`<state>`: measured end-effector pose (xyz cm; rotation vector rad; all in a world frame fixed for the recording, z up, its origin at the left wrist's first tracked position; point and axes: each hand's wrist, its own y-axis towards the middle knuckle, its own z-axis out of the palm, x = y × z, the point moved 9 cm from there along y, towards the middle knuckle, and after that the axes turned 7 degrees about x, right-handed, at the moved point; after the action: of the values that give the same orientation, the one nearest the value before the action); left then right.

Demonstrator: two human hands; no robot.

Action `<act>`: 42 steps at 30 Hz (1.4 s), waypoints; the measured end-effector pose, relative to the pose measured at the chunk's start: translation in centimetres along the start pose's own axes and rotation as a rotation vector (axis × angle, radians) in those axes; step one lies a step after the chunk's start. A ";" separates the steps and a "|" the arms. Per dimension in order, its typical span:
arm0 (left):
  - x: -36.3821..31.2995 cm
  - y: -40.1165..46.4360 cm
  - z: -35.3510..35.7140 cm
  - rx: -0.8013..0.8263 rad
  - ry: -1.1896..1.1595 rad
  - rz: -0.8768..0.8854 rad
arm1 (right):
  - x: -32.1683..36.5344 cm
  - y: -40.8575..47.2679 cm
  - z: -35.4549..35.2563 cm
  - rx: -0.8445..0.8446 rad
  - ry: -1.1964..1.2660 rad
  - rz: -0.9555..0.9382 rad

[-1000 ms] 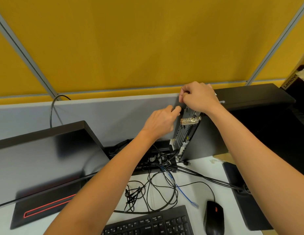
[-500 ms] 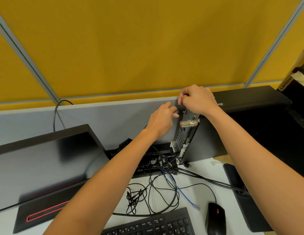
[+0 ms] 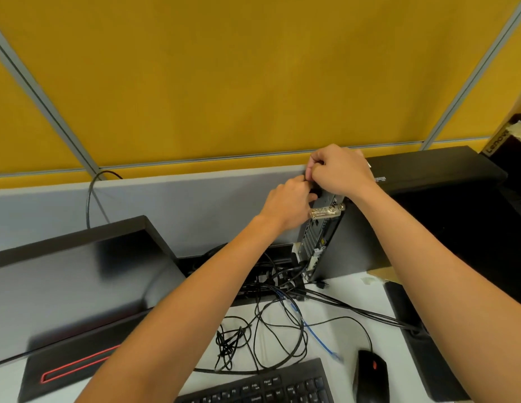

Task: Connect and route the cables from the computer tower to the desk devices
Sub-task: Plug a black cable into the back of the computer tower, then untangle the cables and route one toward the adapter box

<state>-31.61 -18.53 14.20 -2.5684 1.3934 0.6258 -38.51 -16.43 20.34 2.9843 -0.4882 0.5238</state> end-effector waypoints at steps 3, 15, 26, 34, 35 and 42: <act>0.0 -0.1 -0.1 -0.028 -0.017 0.007 | -0.1 0.3 0.1 0.000 -0.022 0.006; 5.5 -14.8 0.6 -0.295 0.206 -0.152 | 2.5 -2.4 -1.0 -0.166 -0.026 -0.119; 15.6 -27.1 12.0 0.200 -0.041 -0.490 | 5.9 -11.4 24.1 0.654 0.159 -0.282; 21.5 -24.7 15.1 0.344 -0.130 -0.703 | 5.6 -8.1 31.9 0.597 0.117 -0.099; 21.9 -24.4 15.3 0.357 -0.100 -0.716 | 5.8 -7.8 32.7 0.621 0.081 -0.105; 21.7 -23.8 14.5 0.188 -0.089 -0.755 | 6.7 -7.5 34.3 0.641 -0.157 -0.215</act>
<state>-5.64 -17.16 -9.64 -2.5836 0.3559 0.4343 -19.14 -15.58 -9.67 3.6437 0.0147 0.5028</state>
